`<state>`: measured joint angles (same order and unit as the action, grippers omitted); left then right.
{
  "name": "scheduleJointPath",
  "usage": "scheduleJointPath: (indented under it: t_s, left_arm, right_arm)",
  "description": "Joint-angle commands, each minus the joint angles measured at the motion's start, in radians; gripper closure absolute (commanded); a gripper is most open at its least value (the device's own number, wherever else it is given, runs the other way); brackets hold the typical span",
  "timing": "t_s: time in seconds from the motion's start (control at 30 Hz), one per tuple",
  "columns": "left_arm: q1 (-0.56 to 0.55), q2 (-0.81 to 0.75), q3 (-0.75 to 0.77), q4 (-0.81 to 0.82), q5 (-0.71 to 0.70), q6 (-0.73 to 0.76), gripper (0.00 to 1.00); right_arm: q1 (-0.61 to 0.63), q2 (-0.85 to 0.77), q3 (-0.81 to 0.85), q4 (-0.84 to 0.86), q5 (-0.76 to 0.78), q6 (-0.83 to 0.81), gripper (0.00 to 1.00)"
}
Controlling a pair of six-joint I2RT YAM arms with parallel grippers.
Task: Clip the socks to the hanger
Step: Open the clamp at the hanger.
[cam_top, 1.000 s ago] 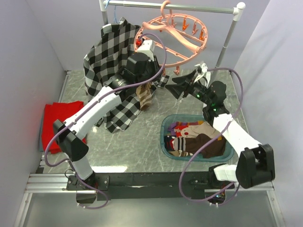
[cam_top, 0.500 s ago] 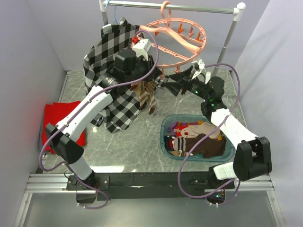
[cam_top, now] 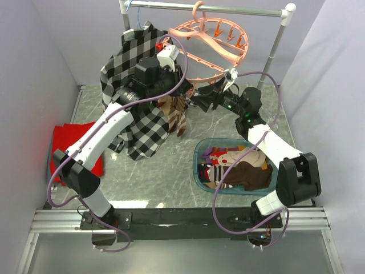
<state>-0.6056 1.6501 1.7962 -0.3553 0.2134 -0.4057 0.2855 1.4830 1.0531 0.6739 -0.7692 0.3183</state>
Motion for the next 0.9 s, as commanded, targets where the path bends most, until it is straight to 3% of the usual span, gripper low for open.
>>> scheduleJointPath:
  t_s: [0.0, 0.47, 0.57, 0.7, 0.87]
  left_arm:
    - [0.0, -0.027, -0.015, 0.064, 0.026, -0.004, 0.73]
    - [0.012, -0.01, -0.043, 0.119, 0.058, -0.058, 0.71]
    - [0.012, -0.007, -0.044, 0.119, 0.049, -0.068, 0.71]
    - [0.017, -0.01, -0.047, 0.11, 0.012, -0.071, 0.69]
    - [0.02, -0.022, -0.051, 0.09, -0.031, -0.087, 0.61]
  right_arm:
    - [0.023, 0.011, 0.048, 0.09, -0.036, 0.036, 0.28]
    - [0.035, 0.062, 0.059, 0.17, -0.058, 0.139, 0.32]
    - [0.038, 0.072, 0.058, 0.173, -0.053, 0.139, 0.36]
    - [0.038, 0.062, 0.044, 0.177, -0.042, 0.139, 0.53]
    - [0.053, 0.019, 0.033, 0.1, 0.014, 0.062, 0.6]
